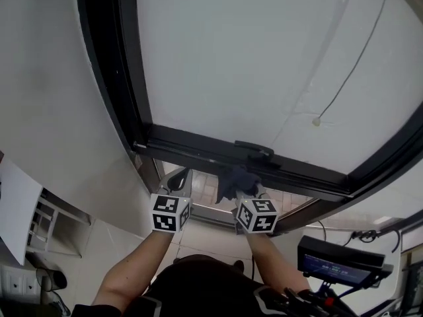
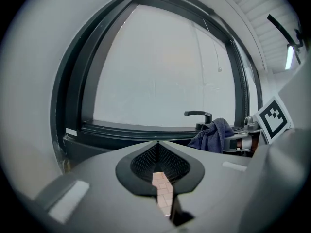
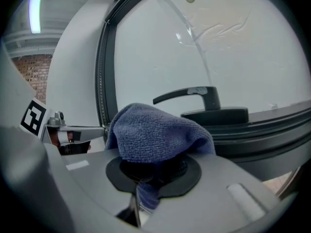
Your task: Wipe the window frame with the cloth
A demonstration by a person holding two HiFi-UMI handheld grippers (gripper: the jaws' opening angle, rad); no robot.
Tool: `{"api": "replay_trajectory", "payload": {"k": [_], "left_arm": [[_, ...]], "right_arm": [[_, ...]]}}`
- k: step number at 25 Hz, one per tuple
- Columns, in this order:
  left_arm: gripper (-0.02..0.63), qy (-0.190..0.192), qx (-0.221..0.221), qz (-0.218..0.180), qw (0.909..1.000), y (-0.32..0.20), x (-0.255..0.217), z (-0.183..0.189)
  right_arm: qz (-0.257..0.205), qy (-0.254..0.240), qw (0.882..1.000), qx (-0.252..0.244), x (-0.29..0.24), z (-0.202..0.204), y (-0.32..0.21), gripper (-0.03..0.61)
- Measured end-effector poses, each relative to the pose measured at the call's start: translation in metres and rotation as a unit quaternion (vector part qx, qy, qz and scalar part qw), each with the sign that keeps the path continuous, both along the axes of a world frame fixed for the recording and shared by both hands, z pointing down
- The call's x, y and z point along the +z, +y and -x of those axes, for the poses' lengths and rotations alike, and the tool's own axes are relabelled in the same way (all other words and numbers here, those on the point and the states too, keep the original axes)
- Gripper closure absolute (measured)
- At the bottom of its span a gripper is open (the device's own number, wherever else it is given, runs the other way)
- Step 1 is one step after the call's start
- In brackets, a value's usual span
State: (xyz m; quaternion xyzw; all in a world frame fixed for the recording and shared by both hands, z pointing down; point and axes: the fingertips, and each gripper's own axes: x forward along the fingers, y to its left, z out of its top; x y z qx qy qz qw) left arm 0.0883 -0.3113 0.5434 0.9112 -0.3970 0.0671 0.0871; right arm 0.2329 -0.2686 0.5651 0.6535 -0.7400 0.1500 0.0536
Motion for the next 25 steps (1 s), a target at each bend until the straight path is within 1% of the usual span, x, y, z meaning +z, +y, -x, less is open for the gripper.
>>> {"api": "replay_trajectory", "payload": {"k": [9,15,20,25], "left_arm": [[0.620,0.001,-0.036,0.000,0.9994,-0.015,0.004,0.063],[0.620,-0.001,-0.060,0.004,0.9982,-0.023,0.011,0.106],[0.620,0.003,-0.084,0.001,0.9965,-0.032,0.013,0.134],[0.620,0.005,-0.097,-0.001,0.9953,-0.036,0.014,0.154]], "right_arm": [[-0.005,0.002,0.999,-0.037,-0.001,0.059,-0.032,0.528],[-0.003,0.000,0.999,-0.054,0.001,0.095,-0.053,0.528],[-0.002,0.003,0.997,-0.074,0.002,0.122,-0.067,0.528],[0.000,0.004,0.996,-0.091,0.003,0.146,-0.081,0.528]]}}
